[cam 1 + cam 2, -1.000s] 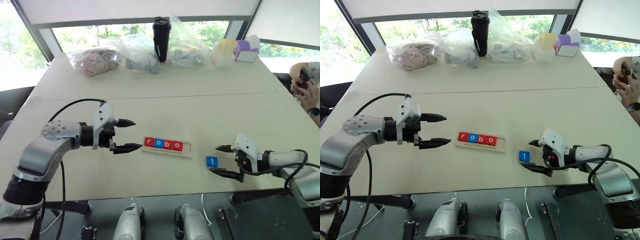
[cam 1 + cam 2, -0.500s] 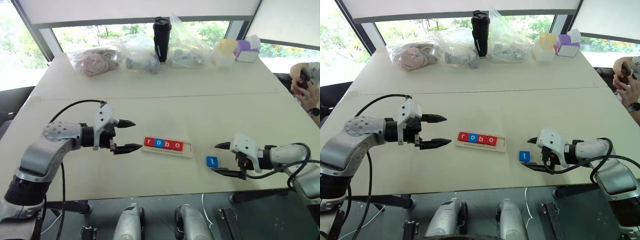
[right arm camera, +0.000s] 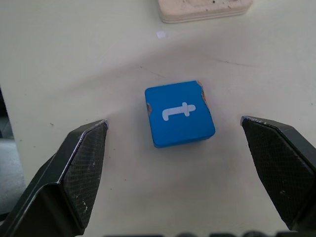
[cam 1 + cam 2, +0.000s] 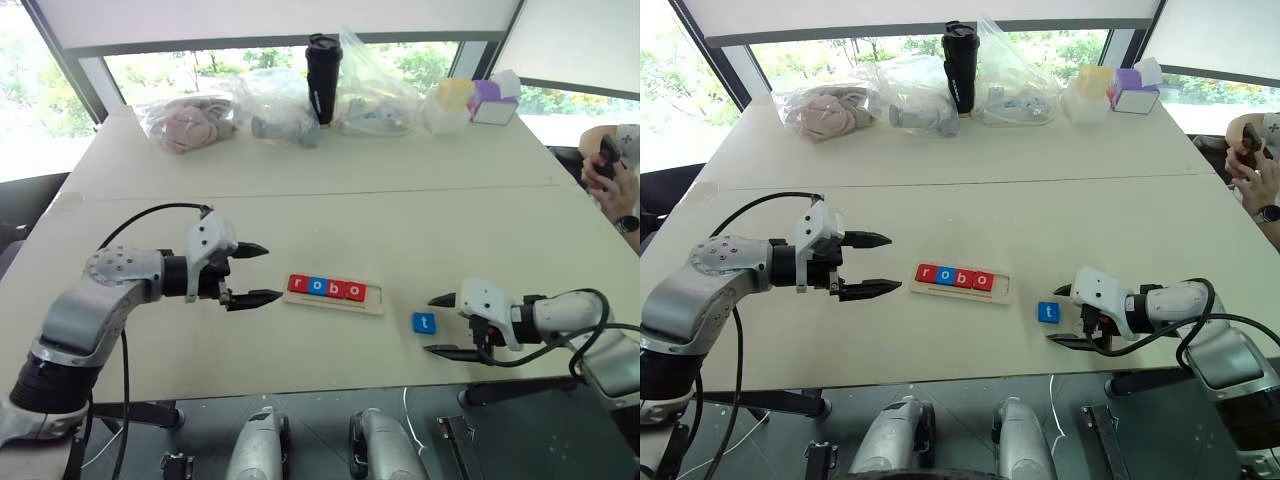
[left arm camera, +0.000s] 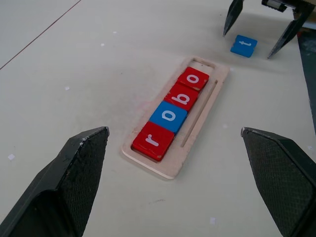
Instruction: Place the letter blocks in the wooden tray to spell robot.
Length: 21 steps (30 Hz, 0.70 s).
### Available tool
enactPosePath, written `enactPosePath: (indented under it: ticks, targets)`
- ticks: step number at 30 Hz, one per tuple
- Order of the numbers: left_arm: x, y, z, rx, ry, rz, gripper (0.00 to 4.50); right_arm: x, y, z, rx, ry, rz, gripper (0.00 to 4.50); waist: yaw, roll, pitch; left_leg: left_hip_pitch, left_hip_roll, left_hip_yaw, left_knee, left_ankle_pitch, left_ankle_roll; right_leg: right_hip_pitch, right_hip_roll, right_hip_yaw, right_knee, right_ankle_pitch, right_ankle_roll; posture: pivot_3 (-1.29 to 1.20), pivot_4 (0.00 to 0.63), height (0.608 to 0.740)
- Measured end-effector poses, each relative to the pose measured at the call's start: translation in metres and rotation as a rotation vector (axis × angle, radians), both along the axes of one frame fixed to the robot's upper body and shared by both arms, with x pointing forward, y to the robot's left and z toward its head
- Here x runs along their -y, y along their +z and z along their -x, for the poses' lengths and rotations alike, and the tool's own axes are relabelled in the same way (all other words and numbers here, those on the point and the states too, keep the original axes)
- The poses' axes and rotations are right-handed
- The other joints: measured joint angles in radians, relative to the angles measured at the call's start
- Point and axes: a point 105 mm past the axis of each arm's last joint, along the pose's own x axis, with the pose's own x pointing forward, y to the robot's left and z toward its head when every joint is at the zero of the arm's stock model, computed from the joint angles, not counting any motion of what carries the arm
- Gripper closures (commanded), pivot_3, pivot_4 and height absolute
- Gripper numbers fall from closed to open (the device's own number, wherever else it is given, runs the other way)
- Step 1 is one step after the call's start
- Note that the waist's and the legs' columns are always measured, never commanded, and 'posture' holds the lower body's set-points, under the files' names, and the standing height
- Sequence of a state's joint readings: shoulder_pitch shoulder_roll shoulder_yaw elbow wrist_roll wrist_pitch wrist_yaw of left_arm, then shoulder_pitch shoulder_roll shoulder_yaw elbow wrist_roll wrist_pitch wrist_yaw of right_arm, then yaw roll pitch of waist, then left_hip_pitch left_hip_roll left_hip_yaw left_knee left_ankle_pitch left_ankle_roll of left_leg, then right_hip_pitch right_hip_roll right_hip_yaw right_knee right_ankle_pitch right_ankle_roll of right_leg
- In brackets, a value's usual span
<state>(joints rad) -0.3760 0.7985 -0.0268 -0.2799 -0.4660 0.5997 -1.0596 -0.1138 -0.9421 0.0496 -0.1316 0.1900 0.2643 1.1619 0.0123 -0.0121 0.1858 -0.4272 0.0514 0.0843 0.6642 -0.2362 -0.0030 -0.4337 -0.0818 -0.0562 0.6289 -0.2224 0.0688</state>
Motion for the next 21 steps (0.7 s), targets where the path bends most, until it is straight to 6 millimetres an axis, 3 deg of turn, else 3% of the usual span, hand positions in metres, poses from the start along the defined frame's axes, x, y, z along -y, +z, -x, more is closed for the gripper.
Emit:
enactPosePath:
  ticks: [4,13,18,21]
  targets:
    - [0.0,-0.001,0.0,-0.001,0.0,0.003,0.0,-0.001,0.0,-0.002,0.013,0.021,0.01,3.35,0.0,0.0,0.0,0.0,0.0,0.0,0.0,0.0,0.0,0.0,0.0,0.0,0.0,0.0,0.0,0.0,0.15,0.74]
    - [-0.001,-0.003,0.0,-0.008,0.006,0.0,0.0,-0.003,0.006,-0.009,0.002,-0.031,-0.058,3.38,0.0,0.0,0.0,0.0,0.0,0.0,0.001,0.0,0.0,0.0,0.0,0.0,0.001,0.0,0.0,0.0,0.15,0.74]
    - [-0.001,-0.003,0.001,-0.01,0.001,0.0,0.0,-0.012,0.048,-0.033,0.119,-0.054,-0.122,3.38,-0.002,0.0,0.0,0.0,0.0,0.0,0.001,0.0,0.0,0.0,0.0,0.0,0.001,0.0,0.0,0.0,0.15,0.74]
    - [-0.001,-0.003,0.001,-0.01,-0.002,-0.001,0.0,-0.032,0.056,-0.041,0.149,0.002,-0.141,3.38,-0.002,0.0,0.0,0.0,0.0,0.0,0.001,0.0,0.0,0.0,0.001,0.0,0.001,0.0,0.0,0.0,0.15,0.74]
